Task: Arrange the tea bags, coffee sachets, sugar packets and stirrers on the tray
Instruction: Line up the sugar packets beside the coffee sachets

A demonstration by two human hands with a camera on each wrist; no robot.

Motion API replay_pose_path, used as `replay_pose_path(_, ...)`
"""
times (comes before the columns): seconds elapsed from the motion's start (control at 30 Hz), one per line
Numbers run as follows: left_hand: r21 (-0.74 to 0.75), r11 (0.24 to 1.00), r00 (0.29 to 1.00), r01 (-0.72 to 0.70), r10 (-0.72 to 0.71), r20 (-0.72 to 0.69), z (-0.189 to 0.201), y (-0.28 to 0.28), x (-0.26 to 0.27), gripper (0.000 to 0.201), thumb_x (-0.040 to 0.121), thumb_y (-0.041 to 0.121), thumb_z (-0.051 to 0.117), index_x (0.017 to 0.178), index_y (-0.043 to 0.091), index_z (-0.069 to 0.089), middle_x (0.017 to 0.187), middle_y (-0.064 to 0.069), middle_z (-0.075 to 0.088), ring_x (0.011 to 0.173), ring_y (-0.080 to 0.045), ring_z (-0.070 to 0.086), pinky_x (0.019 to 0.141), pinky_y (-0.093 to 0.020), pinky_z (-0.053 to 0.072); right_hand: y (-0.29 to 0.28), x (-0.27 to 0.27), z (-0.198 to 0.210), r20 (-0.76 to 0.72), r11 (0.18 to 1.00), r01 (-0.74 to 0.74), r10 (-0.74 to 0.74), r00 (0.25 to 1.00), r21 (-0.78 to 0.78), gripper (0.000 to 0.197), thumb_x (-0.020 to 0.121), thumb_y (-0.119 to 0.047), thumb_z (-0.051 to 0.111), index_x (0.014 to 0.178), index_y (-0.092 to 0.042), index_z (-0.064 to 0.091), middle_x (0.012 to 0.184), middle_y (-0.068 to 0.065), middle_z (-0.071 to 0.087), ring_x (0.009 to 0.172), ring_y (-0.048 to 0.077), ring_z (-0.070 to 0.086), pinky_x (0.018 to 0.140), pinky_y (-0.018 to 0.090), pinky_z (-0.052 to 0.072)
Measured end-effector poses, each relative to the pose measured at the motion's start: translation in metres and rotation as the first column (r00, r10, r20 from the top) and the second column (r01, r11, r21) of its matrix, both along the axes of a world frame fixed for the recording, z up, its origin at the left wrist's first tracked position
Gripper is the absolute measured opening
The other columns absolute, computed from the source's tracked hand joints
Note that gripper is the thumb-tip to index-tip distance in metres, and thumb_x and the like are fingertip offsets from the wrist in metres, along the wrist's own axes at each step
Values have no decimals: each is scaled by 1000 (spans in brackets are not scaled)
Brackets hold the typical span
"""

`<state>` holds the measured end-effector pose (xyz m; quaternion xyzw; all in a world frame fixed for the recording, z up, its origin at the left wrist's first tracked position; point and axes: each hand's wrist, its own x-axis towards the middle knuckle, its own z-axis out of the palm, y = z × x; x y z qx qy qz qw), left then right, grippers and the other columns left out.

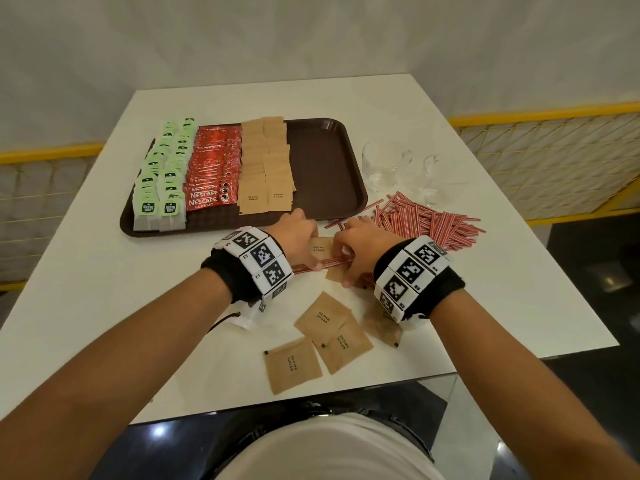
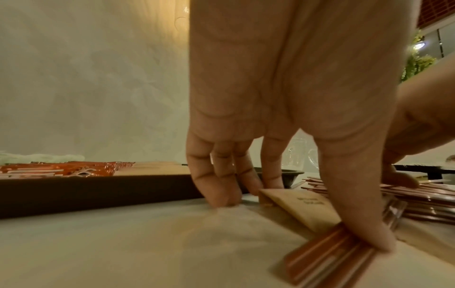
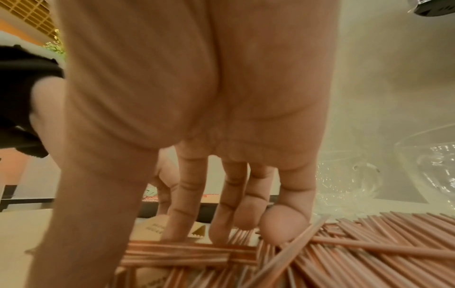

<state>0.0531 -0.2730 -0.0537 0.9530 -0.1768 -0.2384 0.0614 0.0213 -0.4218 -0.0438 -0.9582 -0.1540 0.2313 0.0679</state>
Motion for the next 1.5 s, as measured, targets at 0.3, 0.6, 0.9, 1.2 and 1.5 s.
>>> replay_pose_path(0.3,-286,952,994,-106,97,-45,12,20,4,51,75,20,76,115,15,45,94,-1,53,81,-17,52,66,-26,39,5,5,1,-80,993,22,-12,997,116,66,68,-16,81,122,-15,43,100,-1,48,92,16,47,81,30,42)
replay_pose_path(0.6,-467,873,990,-144,123,-76,17,44,8,30,75,10,75,88,20,50,77,0,58,67,-13,54,65,-24,43,8,12,3,7,980,63,-66,998,187,58,75,-18,76,123,-16,44,96,1,56,91,19,54,82,35,49)
replay_pose_path(0.9,-571,810,991,-136,103,-90,13,54,5,32,81,7,69,104,22,54,69,2,50,64,-10,51,69,-23,46,14,13,6,-185,996,24,-8,983,84,77,68,-20,82,131,-12,39,122,6,52,112,24,51,85,28,40)
replay_pose_path(1.2,-672,652,936,-352,268,-230,17,57,5,30,89,13,61,118,10,57,98,-6,56,88,-17,59,68,-14,53,9,25,1,28,983,100,-106,994,156,49,69,-28,81,105,-14,51,97,0,53,99,20,50,71,25,40)
replay_pose_path(1.5,-697,509,863,-506,316,-395,15,59,1,26,92,11,55,118,8,52,117,-16,60,99,-24,61,71,-19,55,-6,29,3,64,861,234,-293,954,451,34,85,-18,67,114,-17,50,100,-3,52,95,17,54,77,24,39)
